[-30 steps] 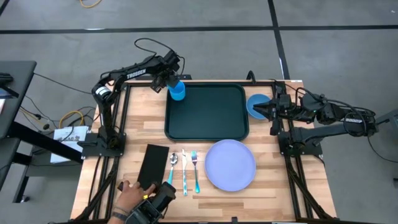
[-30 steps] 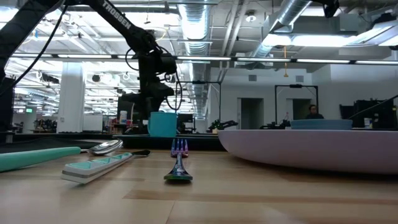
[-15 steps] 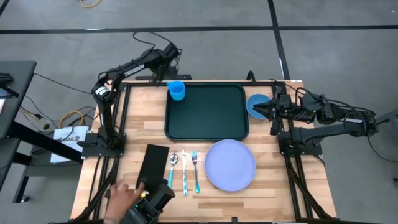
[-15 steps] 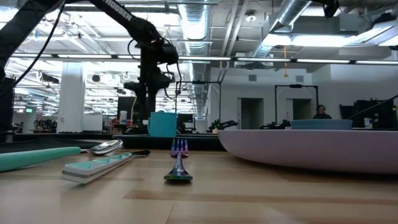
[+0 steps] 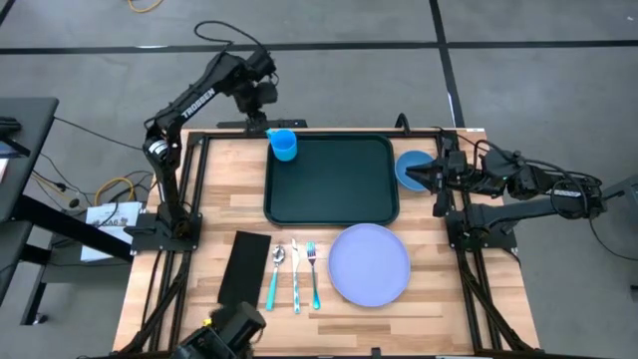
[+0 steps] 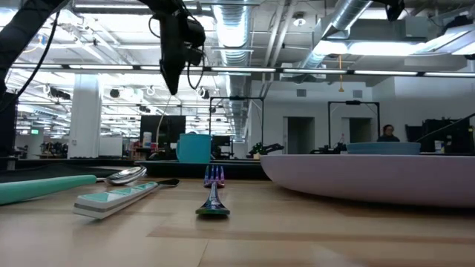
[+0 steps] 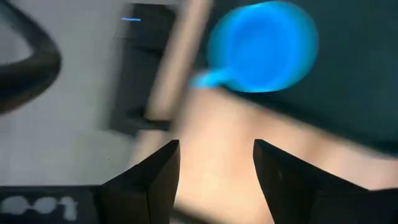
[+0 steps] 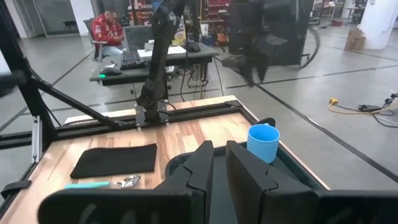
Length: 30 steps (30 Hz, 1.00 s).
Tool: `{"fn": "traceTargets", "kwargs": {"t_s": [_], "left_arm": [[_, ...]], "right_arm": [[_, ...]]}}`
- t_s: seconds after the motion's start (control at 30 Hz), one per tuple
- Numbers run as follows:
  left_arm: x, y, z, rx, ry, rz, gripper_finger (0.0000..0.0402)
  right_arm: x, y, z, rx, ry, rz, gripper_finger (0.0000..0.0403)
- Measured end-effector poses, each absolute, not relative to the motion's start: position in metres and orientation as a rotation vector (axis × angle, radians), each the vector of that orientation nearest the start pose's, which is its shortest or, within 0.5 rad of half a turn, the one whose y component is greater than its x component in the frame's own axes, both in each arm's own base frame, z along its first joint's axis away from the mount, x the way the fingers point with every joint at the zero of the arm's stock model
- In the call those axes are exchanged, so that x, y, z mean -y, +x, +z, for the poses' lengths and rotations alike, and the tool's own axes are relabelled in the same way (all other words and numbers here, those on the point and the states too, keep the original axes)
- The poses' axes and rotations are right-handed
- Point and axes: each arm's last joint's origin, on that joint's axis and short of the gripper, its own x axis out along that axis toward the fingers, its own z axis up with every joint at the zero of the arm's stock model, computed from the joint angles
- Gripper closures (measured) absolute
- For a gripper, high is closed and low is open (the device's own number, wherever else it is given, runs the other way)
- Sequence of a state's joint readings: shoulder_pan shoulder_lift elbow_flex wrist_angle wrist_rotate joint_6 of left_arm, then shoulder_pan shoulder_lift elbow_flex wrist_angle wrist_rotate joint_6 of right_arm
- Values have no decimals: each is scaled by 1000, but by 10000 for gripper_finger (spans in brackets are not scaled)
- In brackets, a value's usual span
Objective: Set up tray
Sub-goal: Put the purple plate on the tray
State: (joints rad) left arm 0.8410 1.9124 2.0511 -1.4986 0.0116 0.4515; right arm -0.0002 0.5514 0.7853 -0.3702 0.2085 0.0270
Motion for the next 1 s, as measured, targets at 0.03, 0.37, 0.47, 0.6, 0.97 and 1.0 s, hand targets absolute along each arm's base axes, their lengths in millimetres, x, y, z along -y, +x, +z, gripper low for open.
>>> {"fn": "traceTargets", "kwargs": {"t_s": [0.03, 0.37, 0.47, 0.6, 0.97, 1.0], "left_arm": [[-265, 243, 351, -1344, -283, 316, 209], [-241, 255, 346, -832, -536, -380, 209], [-227, 256, 345, -828, -510, -433, 209], [-204, 260, 345, -860, -502, -482, 210], [-130, 262, 392, -1011, -248, -169, 210], [-124, 259, 398, -1005, -231, -132, 210]], "right_arm": [[6, 115, 344, -128, 13, -210, 365], [6, 116, 354, -28, 24, -209, 365], [6, 117, 356, -7, 21, -209, 365], [9, 119, 362, 51, -20, -294, 365], [17, 144, 349, -71, -37, -438, 365], [18, 149, 345, -109, -43, -437, 365]]}}
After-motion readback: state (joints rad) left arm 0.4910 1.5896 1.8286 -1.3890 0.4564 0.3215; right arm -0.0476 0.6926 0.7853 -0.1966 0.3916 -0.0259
